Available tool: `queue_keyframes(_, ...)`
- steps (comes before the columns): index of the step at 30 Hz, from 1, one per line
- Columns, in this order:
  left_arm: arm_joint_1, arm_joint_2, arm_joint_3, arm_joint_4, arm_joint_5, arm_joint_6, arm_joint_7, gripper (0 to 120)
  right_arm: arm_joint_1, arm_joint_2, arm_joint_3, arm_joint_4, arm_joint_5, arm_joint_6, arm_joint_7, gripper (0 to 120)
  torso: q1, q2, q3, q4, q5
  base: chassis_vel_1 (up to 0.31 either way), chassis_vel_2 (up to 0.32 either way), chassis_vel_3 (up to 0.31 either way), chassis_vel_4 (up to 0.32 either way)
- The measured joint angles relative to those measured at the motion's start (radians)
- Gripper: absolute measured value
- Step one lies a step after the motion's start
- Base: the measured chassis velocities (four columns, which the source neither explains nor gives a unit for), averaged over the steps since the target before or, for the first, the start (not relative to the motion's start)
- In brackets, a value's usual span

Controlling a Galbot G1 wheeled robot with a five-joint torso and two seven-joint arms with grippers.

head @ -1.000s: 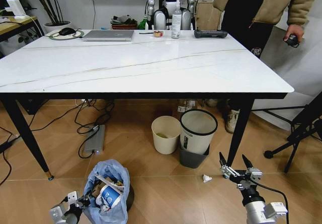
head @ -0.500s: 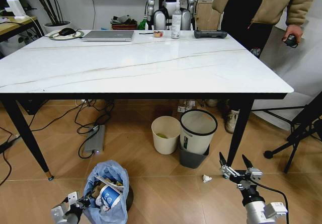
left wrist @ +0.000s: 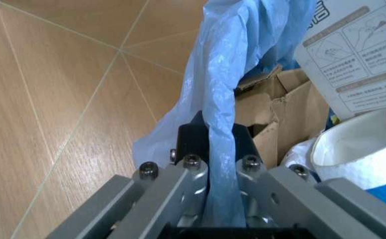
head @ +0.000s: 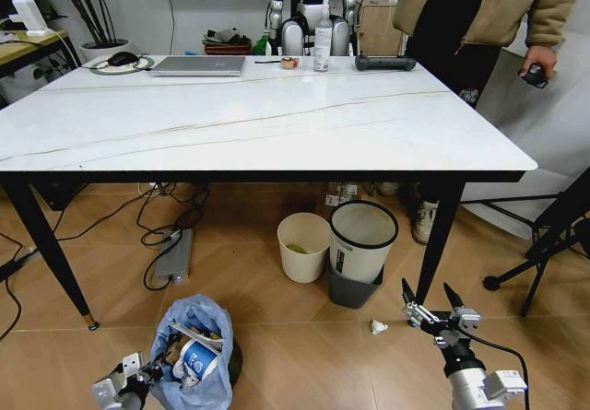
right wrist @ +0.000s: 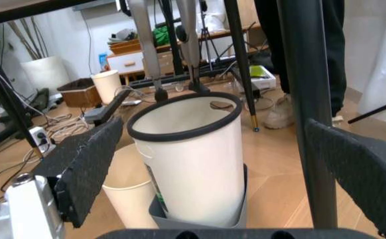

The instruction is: Pick up the trash bin and place the trash from the table into it.

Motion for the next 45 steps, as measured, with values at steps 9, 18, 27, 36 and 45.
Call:
queue_keyframes(9,0.006,0.0,-0.002,-0.015,-0.003,-0.001,0.004,20,0.0,0.0,0.0,0.0,0.0,0.0,0.0,100,0.0,0.001,0.001,0.0,0.0,0.0,0.0,0.0,0.0)
queue_keyframes(18,0.01,-0.002,-0.003,-0.019,-0.003,-0.006,0.005,51,0.0,0.0,0.0,0.0,0.0,0.0,0.0,100,0.001,0.002,0.001,0.0001,-0.0001,0.0,0.0,0.0,0.0)
queue_keyframes(27,0.056,0.01,-0.024,-0.084,-0.013,-0.038,0.022,86,0.0,0.0,0.0,0.0,0.0,0.0,0.0,100,0.001,0.002,0.001,0.0,-0.0002,0.0,0.0,0.0,0.0)
queue_keyframes(36,0.295,0.032,-0.135,-0.438,0.137,-0.353,0.189,100,0.0,0.0,0.0,0.0,0.0,0.0,0.0,100,0.001,0.002,0.002,0.0002,0.0,0.0,0.0,0.0,0.0)
queue_keyframes(45,0.36,0.018,-0.18,-0.577,0.183,-0.43,0.23,100,0.0,0.0,0.0,0.0,0.0,0.0,0.0,100,0.001,0.003,0.002,0.0,0.0002,0.0,0.0,0.0,0.0)
